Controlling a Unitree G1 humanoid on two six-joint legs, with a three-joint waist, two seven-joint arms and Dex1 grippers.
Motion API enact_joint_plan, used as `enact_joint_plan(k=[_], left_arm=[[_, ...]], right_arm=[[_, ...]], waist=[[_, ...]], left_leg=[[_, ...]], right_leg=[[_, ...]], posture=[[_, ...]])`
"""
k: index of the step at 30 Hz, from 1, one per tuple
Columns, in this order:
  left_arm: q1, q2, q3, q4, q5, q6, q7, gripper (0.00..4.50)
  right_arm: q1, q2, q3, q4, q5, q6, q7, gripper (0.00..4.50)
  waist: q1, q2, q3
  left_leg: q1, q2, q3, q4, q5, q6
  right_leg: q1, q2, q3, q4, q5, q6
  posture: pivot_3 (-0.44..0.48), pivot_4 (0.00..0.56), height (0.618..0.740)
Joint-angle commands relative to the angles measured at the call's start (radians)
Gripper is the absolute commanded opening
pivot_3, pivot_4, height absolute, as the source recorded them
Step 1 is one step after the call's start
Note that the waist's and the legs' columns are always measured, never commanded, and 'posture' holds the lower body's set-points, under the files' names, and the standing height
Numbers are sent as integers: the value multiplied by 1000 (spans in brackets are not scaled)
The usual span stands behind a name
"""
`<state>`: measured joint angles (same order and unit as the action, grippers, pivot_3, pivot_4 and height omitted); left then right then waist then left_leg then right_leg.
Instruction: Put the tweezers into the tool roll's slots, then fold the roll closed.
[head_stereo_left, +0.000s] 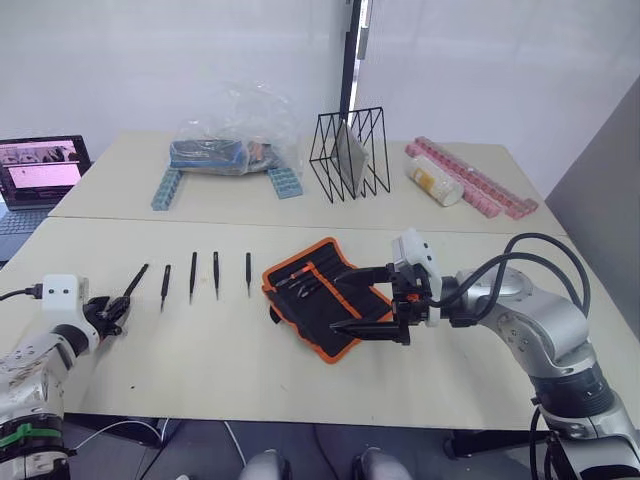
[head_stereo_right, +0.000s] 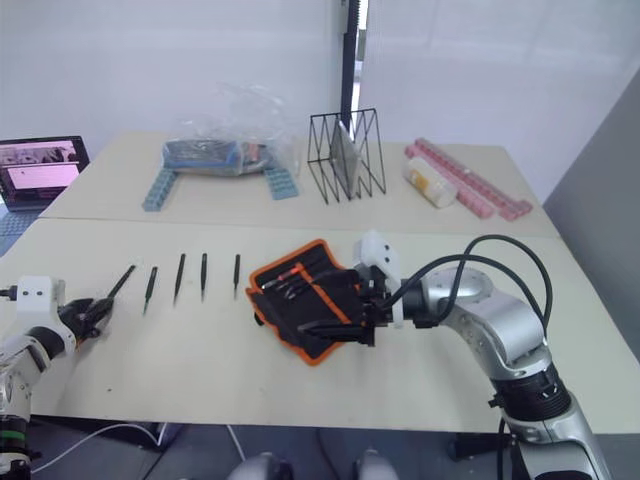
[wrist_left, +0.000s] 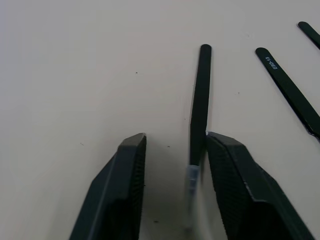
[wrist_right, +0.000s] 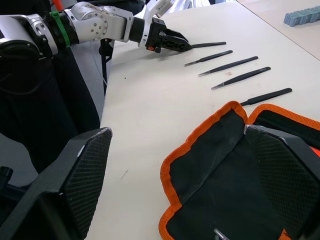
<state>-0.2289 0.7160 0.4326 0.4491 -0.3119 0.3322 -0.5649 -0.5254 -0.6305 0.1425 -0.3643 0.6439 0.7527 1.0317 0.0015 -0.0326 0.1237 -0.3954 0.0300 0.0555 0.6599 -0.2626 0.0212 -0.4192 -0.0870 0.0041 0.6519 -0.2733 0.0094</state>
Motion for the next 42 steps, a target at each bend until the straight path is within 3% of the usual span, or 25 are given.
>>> enact_joint_plan(k=[1,2,11,20,23,28,34,42], left_arm=[[-2,-12,-44,11,9,7,-35,354],[-2,-12,-45,13,9,6,-35,20],[13,-7,-3,1,-11,-20,-24,20],[97,-5,76,-197,-65,-4,3,20],[136,-2,106,-307,-96,27,7,0],[181,3,122,-520,-154,113,5,0],[185,1,6,-746,-216,230,-32,0],[32,-45,-229,-805,-206,293,-52,0]], right_arm=[[-2,-8,-29,-36,22,-1,-2,4500],[-2,-8,-29,-37,22,-1,-3,4500],[1,-11,-29,-36,19,2,-21,4500],[20,-13,-41,12,-9,11,-82,4500],[52,-8,-56,43,-36,-12,-117,3743],[121,24,-44,101,-124,-83,-190,1943],[168,135,-9,188,-233,-174,-298,17],[245,270,-19,235,-302,-266,-412,17]], waist=[[4,0,0],[5,0,0],[6,0,0],[1,-1,0],[-2,-2,0],[-4,-3,0],[-9,-3,0],[-9,-3,0]], left_leg=[[0,0,0,0,0,0],[0,0,0,0,0,0],[0,0,1,1,0,0],[0,0,1,1,0,0],[0,0,0,1,0,0],[0,0,0,1,0,0],[0,0,1,1,0,0],[0,0,3,2,0,0]], right_leg=[[0,0,0,1,0,0],[0,0,-1,1,0,0],[-1,0,-5,3,0,0],[-1,1,-6,3,0,0],[-1,-1,-5,3,0,0],[-1,-3,-4,3,0,0],[-1,-2,-4,4,0,0],[0,10,-3,5,0,0]], posture=[[0,150,737],[0,150,737],[0,150,737],[0,150,737],[0,150,737],[0,150,737],[0,150,737],[0,150,737]])
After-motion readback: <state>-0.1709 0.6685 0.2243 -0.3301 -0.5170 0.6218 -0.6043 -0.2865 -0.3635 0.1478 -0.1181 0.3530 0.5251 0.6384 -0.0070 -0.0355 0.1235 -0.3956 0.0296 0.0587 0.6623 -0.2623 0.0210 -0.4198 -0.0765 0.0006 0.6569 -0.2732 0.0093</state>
